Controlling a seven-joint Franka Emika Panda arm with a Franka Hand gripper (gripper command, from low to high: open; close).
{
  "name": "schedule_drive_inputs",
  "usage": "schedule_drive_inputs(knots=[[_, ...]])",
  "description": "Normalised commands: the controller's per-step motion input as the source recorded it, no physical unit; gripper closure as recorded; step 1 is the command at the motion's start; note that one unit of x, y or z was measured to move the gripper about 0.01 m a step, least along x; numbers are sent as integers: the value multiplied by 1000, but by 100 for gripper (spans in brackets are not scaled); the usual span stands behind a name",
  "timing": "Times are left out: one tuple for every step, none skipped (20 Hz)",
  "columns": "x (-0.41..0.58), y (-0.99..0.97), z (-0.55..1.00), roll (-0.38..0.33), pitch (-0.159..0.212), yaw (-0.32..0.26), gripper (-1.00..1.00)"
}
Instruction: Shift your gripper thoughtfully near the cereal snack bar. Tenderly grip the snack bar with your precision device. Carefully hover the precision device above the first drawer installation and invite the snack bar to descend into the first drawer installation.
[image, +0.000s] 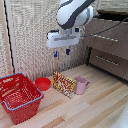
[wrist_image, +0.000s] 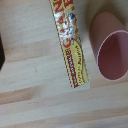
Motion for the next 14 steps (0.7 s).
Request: schedule_drive_inputs(knots=[[0, 0, -149, 0, 0, 0, -100], [-151, 37, -411, -39, -5, 14, -100], [-151, 37, -411, -39, -5, 14, -100], [-140, 29, -429, -39, -4, 15, -100], [-129, 9, -437, -40, 0, 19, -100], [-114, 0, -451, -33, 0, 22, -100], [-86, 0, -469, -21, 0, 22, -100], [-63, 0, -471, -13, 0, 24, -100], [-54, 0, -471, -4, 0, 26, -100], [-54, 0, -480, -4, 0, 30, -100], [-34, 0, -483, -3, 0, 37, -100], [-6, 0, -474, -6, 0, 45, -100], [0, 0, -474, -11, 0, 53, -100], [0, 0, -489, -16, 0, 61, -100]])
